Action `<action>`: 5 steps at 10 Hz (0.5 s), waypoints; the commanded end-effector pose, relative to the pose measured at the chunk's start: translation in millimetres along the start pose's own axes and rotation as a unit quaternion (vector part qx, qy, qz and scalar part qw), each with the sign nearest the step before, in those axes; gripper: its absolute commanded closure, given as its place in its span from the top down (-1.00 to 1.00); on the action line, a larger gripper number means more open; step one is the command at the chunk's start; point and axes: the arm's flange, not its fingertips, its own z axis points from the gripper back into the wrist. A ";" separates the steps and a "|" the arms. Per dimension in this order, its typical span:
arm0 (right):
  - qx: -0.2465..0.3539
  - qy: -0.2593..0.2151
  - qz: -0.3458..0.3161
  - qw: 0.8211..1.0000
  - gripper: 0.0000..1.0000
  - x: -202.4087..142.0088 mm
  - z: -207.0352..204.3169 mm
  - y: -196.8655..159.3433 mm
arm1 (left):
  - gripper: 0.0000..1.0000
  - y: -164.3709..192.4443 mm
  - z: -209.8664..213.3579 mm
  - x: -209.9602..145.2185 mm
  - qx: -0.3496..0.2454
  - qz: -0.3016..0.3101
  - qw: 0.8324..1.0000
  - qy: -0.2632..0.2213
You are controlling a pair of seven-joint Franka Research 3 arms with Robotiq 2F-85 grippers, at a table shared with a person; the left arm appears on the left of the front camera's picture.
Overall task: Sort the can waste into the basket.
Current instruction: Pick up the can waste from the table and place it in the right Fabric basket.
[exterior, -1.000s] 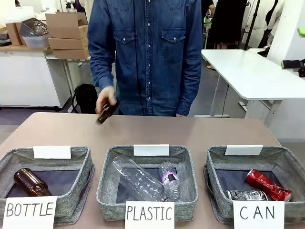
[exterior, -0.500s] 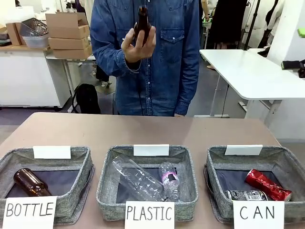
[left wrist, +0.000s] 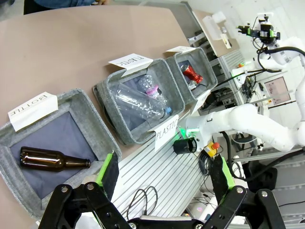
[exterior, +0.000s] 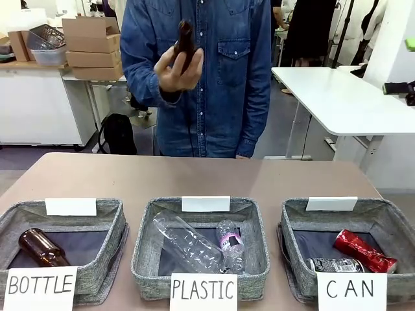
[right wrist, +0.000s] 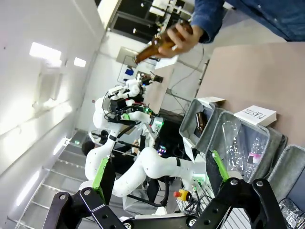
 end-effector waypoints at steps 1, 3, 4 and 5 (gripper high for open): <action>-0.003 0.006 0.005 1.000 1.00 2.6 1.1 1.9 | 1.00 -0.4 -0.4 -0.1 -0.013 -0.010 1.000 -0.006; -0.003 0.006 0.005 1.000 1.00 2.6 1.1 1.9 | 1.00 -0.4 -0.4 -0.1 -0.013 -0.010 1.000 -0.006; -0.003 0.006 0.005 1.000 1.00 2.6 1.1 1.9 | 1.00 -0.4 -0.4 -0.1 -0.013 -0.010 1.000 -0.006; -0.003 0.006 0.005 1.000 1.00 2.6 1.1 1.9 | 1.00 -0.4 -0.4 -0.1 -0.013 -0.010 1.000 -0.006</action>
